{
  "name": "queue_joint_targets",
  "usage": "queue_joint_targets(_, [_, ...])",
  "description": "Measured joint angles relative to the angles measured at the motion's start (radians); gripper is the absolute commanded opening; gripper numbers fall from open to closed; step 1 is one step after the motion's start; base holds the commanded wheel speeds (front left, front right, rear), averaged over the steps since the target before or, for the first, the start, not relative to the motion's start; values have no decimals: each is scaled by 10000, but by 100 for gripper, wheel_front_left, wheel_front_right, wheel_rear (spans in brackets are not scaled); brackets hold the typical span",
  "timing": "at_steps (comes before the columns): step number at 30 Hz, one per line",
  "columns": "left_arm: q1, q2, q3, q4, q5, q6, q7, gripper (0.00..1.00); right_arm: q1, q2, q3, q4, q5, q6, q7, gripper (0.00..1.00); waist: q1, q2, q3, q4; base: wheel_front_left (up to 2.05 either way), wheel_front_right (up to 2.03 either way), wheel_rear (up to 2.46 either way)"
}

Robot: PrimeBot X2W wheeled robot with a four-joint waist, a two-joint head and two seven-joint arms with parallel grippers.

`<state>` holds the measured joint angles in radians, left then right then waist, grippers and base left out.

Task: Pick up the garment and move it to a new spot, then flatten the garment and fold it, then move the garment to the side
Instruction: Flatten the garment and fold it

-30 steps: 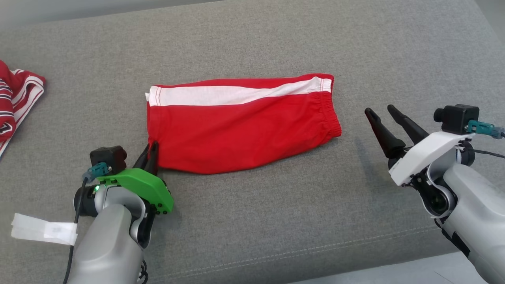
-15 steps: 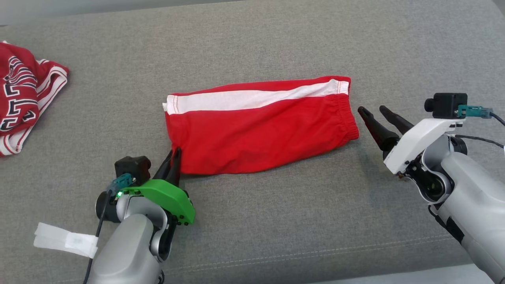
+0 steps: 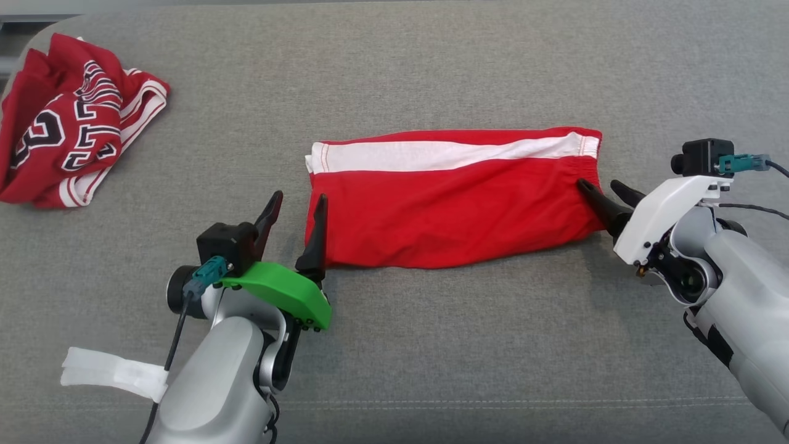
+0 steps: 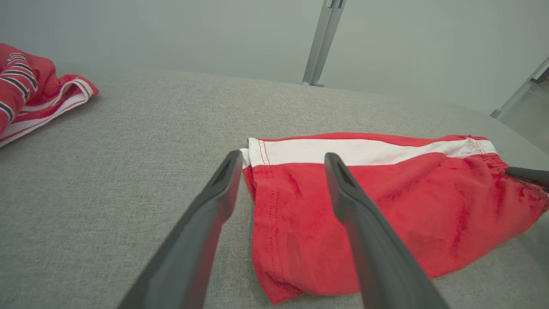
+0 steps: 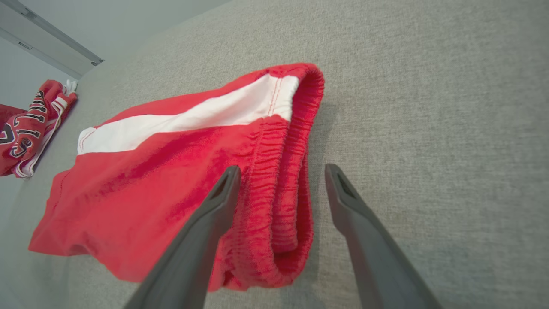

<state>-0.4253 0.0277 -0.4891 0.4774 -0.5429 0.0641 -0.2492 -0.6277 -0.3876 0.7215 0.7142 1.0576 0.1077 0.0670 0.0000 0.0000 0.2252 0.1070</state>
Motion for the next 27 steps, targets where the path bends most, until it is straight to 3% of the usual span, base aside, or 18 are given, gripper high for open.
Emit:
queue_joint_targets(12, [611,13,504,-1452,466,328,-25,100,-191,-61,-234,851,418,-464,606,100,0,-1,10,825,0,0,0])
queue_joint_targets(17, [1040,27,663,-1689,593,347,-25,100,-191,207,-276,1095,727,-462,1005,100,0,0,7,998,0,0,0])
queue_joint_targets(18, [1117,35,677,-1716,621,357,-25,100,-191,278,-297,1131,815,-462,1060,93,0,0,-1,1004,0,0,0])
queue_joint_targets(20, [1254,35,690,-1791,667,378,-25,100,-191,334,-339,1197,957,-431,1112,47,0,0,-21,1006,0,0,0])
queue_joint_targets(26, [1604,44,915,-2015,823,428,-25,100,-190,489,-366,1342,1060,-288,1200,13,0,0,-169,902,0,0,0])
queue_joint_targets(27, [1653,48,932,-2040,846,430,-25,100,-190,487,-380,1350,1068,-282,1200,2,0,0,-196,871,0,0,0])
